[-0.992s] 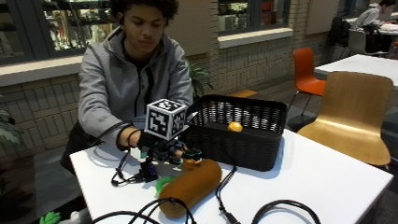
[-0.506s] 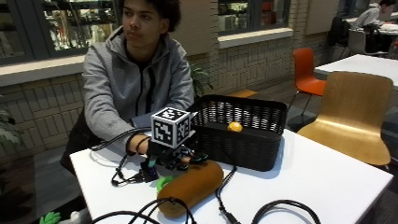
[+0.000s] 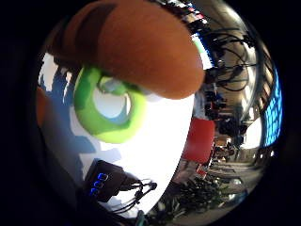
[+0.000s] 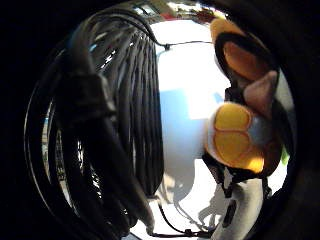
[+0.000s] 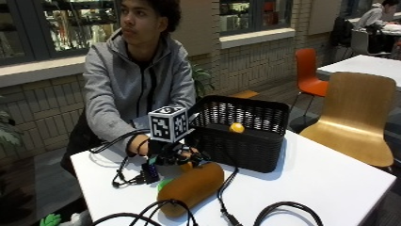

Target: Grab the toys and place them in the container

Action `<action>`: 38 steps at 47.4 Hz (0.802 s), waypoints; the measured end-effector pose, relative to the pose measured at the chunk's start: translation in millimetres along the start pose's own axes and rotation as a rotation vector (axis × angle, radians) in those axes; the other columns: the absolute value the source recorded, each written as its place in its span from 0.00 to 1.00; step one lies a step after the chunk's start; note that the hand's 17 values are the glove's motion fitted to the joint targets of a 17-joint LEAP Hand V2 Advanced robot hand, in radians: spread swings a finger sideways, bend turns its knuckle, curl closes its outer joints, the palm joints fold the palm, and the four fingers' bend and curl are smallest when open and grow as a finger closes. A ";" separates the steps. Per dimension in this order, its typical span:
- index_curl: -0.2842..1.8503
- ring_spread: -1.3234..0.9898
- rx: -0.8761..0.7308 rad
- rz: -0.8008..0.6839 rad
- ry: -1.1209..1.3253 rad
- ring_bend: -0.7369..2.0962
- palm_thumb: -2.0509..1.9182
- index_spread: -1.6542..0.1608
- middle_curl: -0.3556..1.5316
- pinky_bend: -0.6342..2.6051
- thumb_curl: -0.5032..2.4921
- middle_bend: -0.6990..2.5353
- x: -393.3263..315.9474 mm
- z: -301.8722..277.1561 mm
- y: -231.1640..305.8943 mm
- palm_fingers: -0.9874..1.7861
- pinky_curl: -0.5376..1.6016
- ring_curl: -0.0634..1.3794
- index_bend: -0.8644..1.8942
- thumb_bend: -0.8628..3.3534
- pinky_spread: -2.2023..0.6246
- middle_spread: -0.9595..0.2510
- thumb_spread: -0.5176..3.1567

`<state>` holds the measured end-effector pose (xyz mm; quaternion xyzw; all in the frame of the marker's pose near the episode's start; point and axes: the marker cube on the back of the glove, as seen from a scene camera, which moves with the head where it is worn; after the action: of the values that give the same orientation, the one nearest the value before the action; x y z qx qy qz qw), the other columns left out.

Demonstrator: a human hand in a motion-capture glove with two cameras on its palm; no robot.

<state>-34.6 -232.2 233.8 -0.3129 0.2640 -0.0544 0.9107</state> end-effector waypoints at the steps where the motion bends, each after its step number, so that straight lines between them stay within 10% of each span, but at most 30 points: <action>1: 0.44 0.51 0.017 0.002 -0.007 0.29 0.61 0.76 0.26 0.24 0.29 0.26 1.0 -1.3 0.6 0.31 0.41 0.04 0.90 0.23 0.77 0.74 0.51; 17: 0.43 0.49 0.183 0.049 -0.130 0.31 0.63 0.80 0.32 0.24 0.28 0.29 18.4 -73.6 -0.7 0.33 0.37 0.07 0.93 0.23 0.77 0.68 0.52; 38: 0.41 0.49 0.362 -0.263 -0.079 0.32 0.64 0.81 0.36 0.24 0.28 0.30 -121.6 -180.4 -7.2 0.34 0.36 0.10 0.93 0.23 0.77 0.67 0.52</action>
<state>-230.9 -303.5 172.6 -0.1783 0.1710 -0.2069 0.9467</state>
